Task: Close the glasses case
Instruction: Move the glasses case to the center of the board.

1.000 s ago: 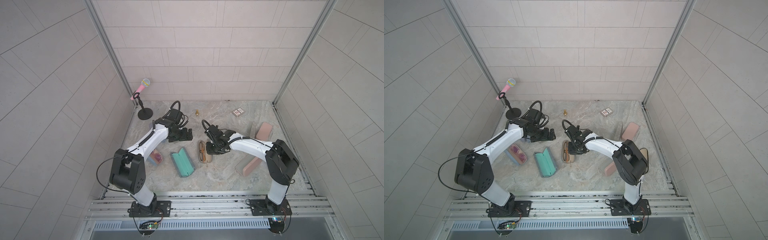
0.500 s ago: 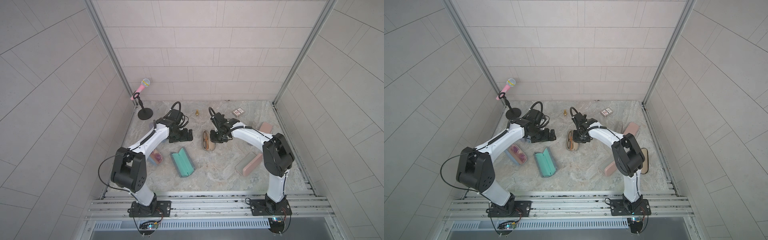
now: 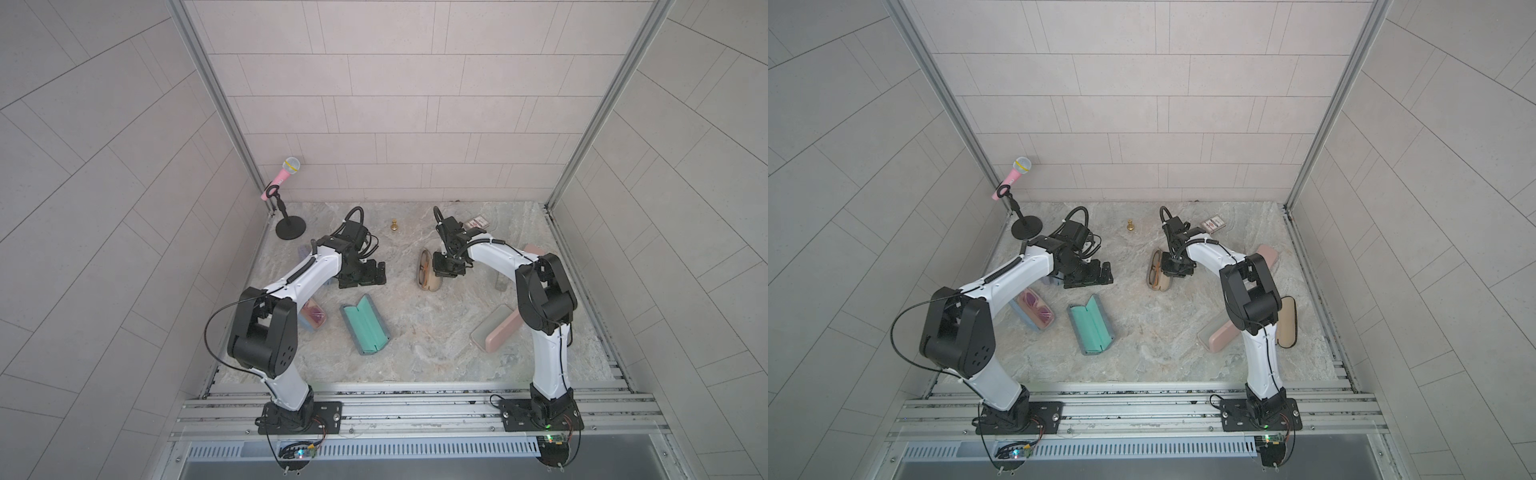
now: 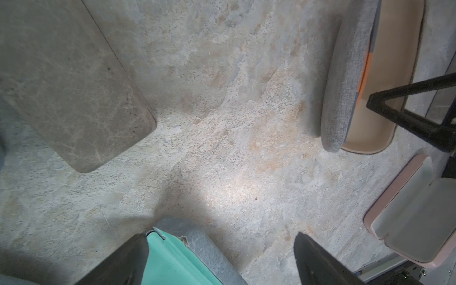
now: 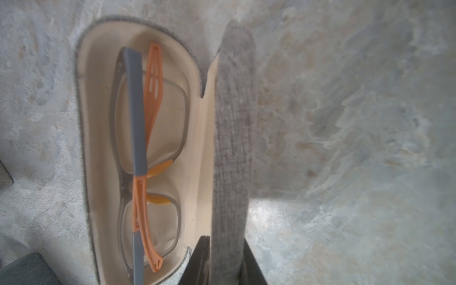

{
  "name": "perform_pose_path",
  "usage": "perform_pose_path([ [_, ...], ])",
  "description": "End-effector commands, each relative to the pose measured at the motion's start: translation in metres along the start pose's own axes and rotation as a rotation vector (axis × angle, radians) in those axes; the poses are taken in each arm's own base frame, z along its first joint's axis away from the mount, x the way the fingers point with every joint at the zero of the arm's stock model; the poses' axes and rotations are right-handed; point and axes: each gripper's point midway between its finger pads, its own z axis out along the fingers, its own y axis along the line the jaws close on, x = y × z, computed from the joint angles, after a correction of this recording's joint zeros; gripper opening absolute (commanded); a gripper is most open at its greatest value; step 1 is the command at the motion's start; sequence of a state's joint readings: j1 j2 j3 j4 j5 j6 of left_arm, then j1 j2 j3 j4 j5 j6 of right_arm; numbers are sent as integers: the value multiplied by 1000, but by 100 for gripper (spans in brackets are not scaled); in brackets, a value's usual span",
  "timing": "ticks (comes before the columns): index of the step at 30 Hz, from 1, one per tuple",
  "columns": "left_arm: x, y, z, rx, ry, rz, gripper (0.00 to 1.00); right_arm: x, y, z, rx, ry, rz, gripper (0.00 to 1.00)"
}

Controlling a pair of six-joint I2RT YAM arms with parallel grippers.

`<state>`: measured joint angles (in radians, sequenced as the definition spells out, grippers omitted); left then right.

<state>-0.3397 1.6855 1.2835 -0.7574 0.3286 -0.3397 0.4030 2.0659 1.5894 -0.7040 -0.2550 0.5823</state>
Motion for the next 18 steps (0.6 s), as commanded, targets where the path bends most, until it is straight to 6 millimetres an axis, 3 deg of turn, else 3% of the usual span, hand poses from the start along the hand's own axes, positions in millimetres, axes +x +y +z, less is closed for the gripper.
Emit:
perform_pose_path([
  [1, -1, 1, 0, -6, 13, 9, 100, 0, 2, -2, -8, 13, -22, 23],
  [9, -4, -6, 5, 23, 10, -12, 100, -1, 5, -23, -16, -10, -44, 32],
  [18, -27, -38, 0, 63, -33, 3, 98, -2, 1, -74, -5, -83, -70, 41],
])
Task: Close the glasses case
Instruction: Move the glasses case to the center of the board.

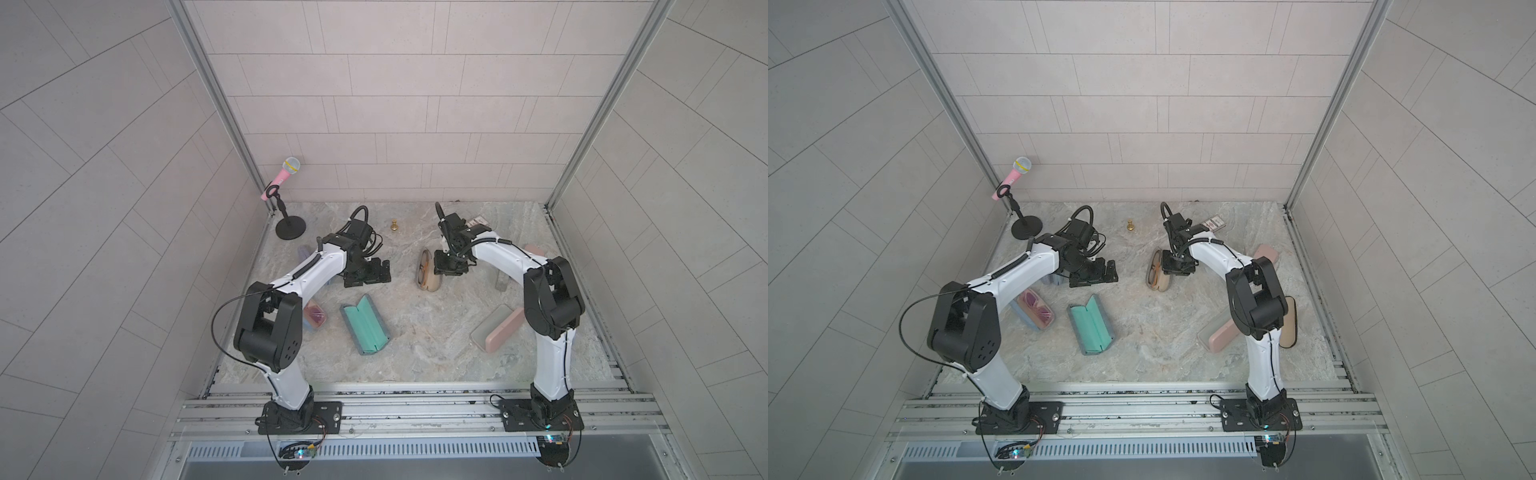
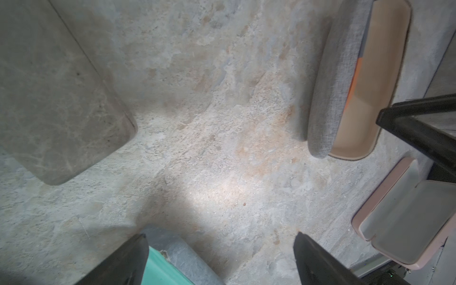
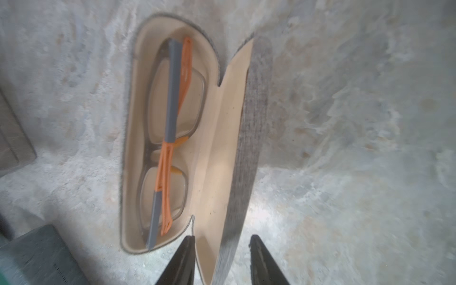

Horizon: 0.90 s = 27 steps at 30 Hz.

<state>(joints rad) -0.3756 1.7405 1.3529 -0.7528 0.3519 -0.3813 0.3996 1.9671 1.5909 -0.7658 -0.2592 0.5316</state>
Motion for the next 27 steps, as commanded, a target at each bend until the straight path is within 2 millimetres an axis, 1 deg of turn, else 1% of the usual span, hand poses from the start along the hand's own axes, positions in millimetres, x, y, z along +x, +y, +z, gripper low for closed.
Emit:
perform_pose_path([
  [1, -21, -22, -5, 31, -41, 10, 98, -4, -6, -40, 21, -63, -18, 41],
  [3, -29, -30, -3, 41, -45, 11, 94, -3, -13, -50, 26, -79, -12, 41],
  [4, -35, -35, -1, 48, -46, 9, 91, -3, -17, -54, 28, -86, -8, 39],
  [5, -38, -39, 1, 55, -42, 9, 88, -3, -21, -56, 33, -89, -4, 35],
  [7, -46, -48, 9, 67, -29, 8, 79, -2, -32, -59, 43, -91, 10, 22],
  [8, -48, -50, 13, 71, -21, 5, 73, -2, -36, -59, 46, -89, 13, 18],
  [9, -50, -53, 18, 76, -12, 4, 65, -1, -41, -57, 50, -82, 17, 13],
  [11, -55, -59, 28, 85, 1, 1, 43, 1, -48, -53, 54, -67, 26, 5],
  [15, -61, -65, 50, 92, 34, -5, 15, 3, -57, -38, 72, -38, 28, 1],
  [16, -63, -67, 55, 94, 43, -8, 11, 3, -58, -33, 76, -30, 27, 1],
  [18, -64, -69, 64, 89, 56, -5, 5, 3, -59, -24, 74, -15, 27, 1],
  [19, -65, -69, 68, 85, 61, -3, 4, 4, -59, -19, 70, -6, 29, 1],
  [27, -64, -73, 98, 67, 104, 6, 1, 6, -56, 15, 35, 53, 33, 2],
])
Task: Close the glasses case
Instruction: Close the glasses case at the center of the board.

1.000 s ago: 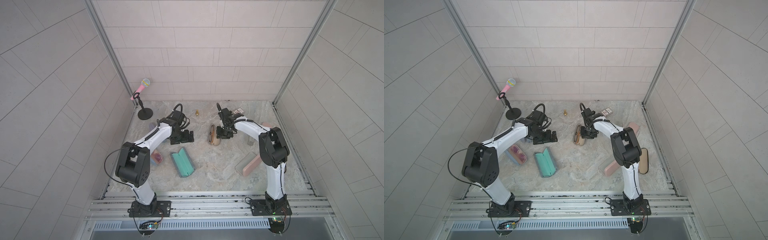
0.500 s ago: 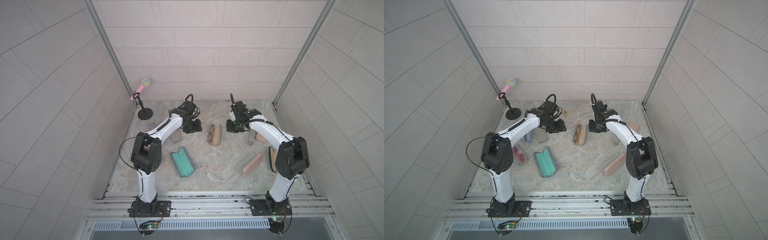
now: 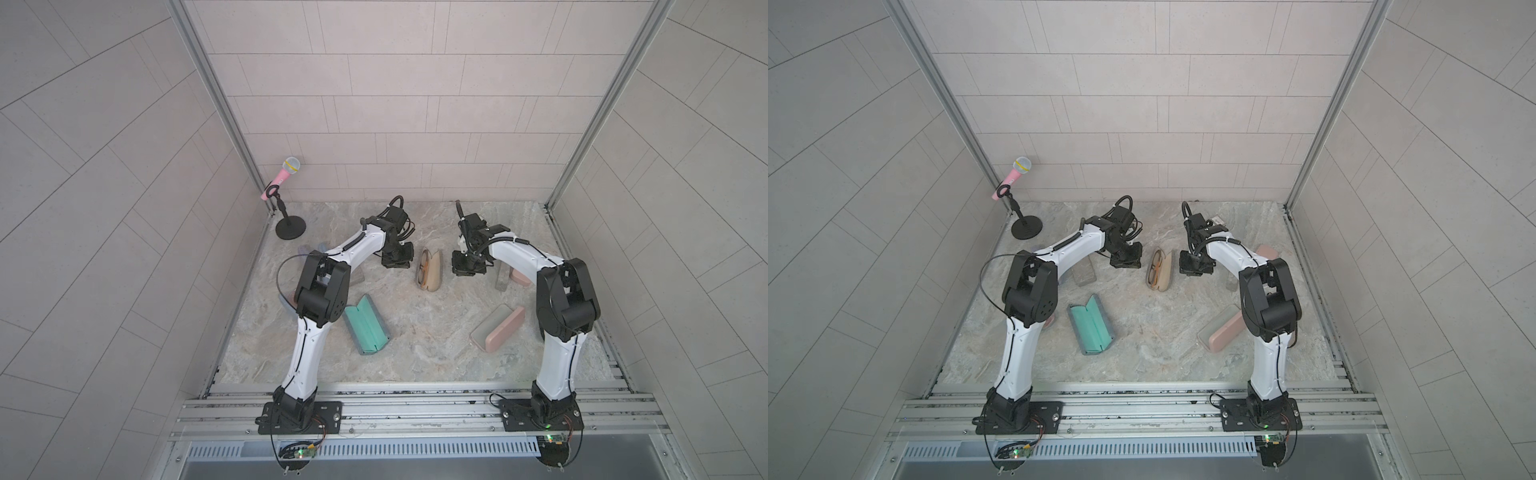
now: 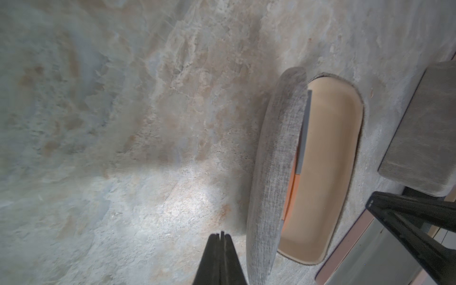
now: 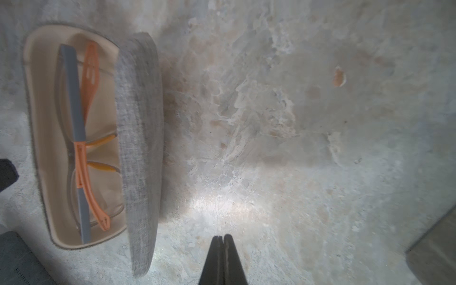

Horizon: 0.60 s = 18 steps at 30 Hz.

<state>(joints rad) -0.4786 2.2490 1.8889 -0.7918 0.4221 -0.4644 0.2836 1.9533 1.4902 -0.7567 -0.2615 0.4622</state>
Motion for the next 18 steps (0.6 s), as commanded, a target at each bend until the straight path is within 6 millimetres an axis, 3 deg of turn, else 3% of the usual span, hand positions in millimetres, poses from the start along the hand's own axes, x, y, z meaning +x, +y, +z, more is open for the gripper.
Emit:
perform_pose_path([
  [1, 3, -3, 9, -11, 30, -1, 1, -1, 5, 9, -21, 17, -20, 2],
  [9, 8, -6, 25, -18, 58, 11, 1, -1, 17, 29, -46, 58, -47, 3],
  [18, 12, -17, 30, -9, 67, 26, 1, -3, 38, 32, -61, 69, -85, 4],
])
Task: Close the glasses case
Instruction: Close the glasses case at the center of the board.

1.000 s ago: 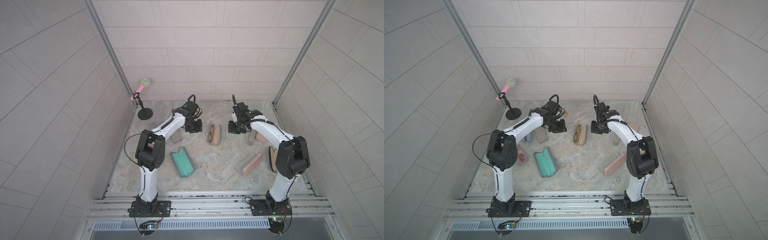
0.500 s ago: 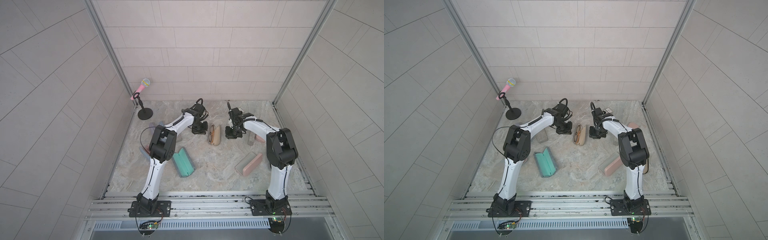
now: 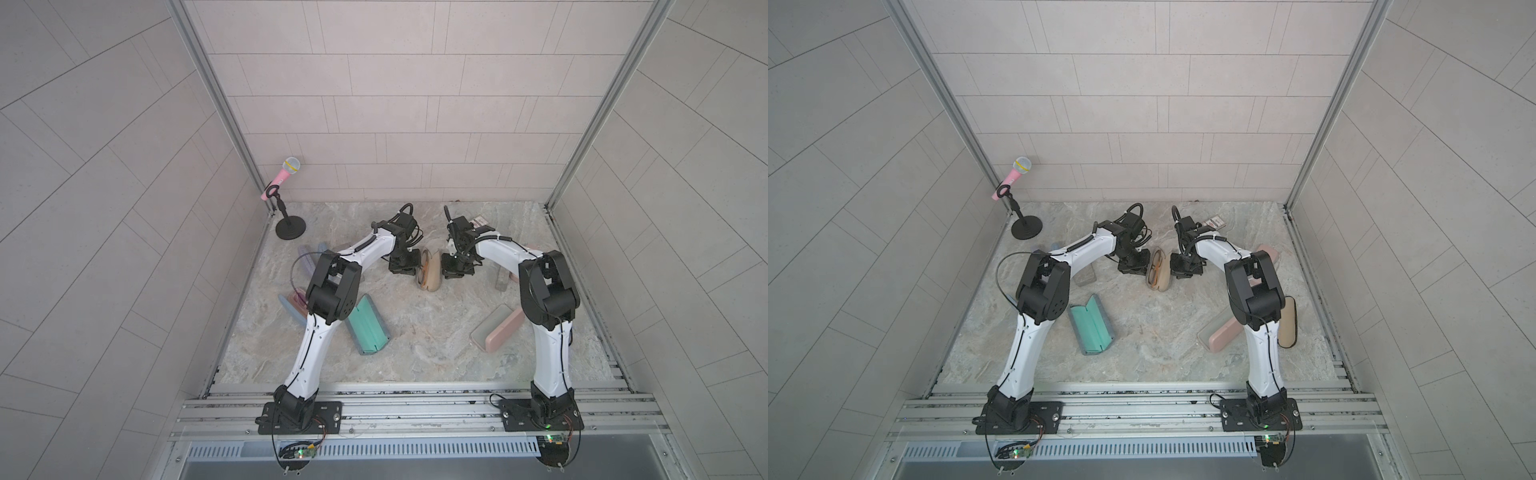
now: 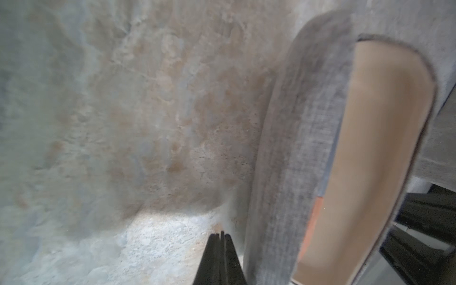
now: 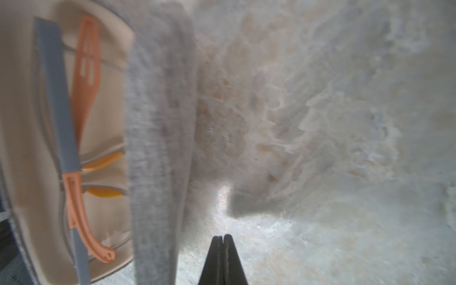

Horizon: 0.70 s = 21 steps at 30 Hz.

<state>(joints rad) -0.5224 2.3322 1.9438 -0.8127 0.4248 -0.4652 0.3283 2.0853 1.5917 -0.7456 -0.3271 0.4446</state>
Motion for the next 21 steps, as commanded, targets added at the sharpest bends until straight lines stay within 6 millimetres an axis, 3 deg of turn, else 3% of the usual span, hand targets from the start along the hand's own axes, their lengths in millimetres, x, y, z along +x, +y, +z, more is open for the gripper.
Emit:
perform_pose_path([
  [1, 0, -9, -1, 6, 4, 6, 1, 2, 10, 2, -1, 20, -34, 4],
  [21, 12, -43, 2, 39, 11, 59, 0, 4, 54, 2, -74, 33, -146, 5],
])
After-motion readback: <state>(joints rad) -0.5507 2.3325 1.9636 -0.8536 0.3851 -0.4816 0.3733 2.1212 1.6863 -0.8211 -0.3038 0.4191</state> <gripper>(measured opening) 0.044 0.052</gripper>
